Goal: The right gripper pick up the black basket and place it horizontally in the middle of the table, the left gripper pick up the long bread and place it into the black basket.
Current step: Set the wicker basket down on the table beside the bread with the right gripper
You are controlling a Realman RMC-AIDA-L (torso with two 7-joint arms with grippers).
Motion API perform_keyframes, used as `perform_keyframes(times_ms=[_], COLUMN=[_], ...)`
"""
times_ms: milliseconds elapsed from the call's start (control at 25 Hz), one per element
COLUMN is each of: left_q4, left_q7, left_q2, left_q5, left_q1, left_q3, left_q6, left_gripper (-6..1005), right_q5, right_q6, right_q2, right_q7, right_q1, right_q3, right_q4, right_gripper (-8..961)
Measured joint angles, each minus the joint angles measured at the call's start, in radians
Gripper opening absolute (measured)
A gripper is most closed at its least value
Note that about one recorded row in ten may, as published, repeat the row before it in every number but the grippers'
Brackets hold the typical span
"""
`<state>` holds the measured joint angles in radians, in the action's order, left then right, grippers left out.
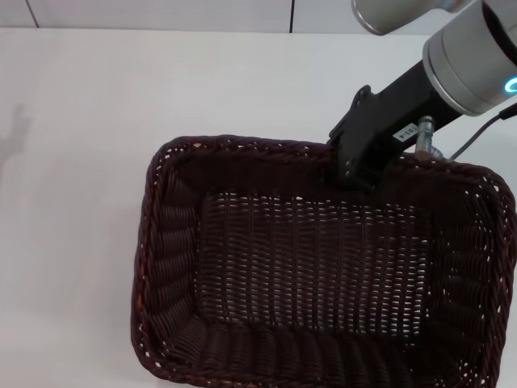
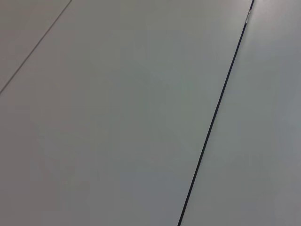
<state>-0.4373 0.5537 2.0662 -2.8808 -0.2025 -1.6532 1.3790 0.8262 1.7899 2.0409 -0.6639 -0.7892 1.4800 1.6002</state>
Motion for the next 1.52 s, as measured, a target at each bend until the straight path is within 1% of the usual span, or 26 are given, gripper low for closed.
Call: perform_keyframes(times_ms=[320, 520, 720, 960, 1160, 1520], left_q4=[-0.002, -0.002, -0.001, 0.003, 0.008, 0.008], left_q7=[0.000, 0.000, 0.000, 0.000, 0.002, 0.006], left_q2=[0.000, 0.001, 0.001, 0.002, 0.003, 0.003], left_q5=[0.000, 0.001, 0.002, 0.003, 0.003, 0.007], left_q1=[-0.001, -0.005, -0.009, -0.013, -0.014, -0.019], left_q3=[0.000, 0.000, -0.001, -0.004, -0.011, -0.011], left_q6=[0.000, 0.003, 0.002, 0.004, 0.006, 0.008], left_gripper=[862, 862, 862, 862, 863, 863], right_q5=[-0.038, -0.083, -0.093, -0.164, -0.210, -0.236], right_q6=[0.000, -0.010, -0.024, -0.059, -0.084, -0.112], right_q2=[-0.007, -0.001, 0.006, 0.016, 0.022, 0.024], right_q7=[-0.011, -0.043, -0.059, -0.067, -0.067, -0.067], right_q1=[-0.014, -0.026, -0.036, -0.055, -0.070, -0.081], right_q3=[0.045, 0.055, 0.083, 0.130, 0.137, 0.157], right_q4=[-0.074, -0.125, -0.133, -0.148, -0.160, -0.179], right_gripper=[148, 147, 143, 142, 150, 311])
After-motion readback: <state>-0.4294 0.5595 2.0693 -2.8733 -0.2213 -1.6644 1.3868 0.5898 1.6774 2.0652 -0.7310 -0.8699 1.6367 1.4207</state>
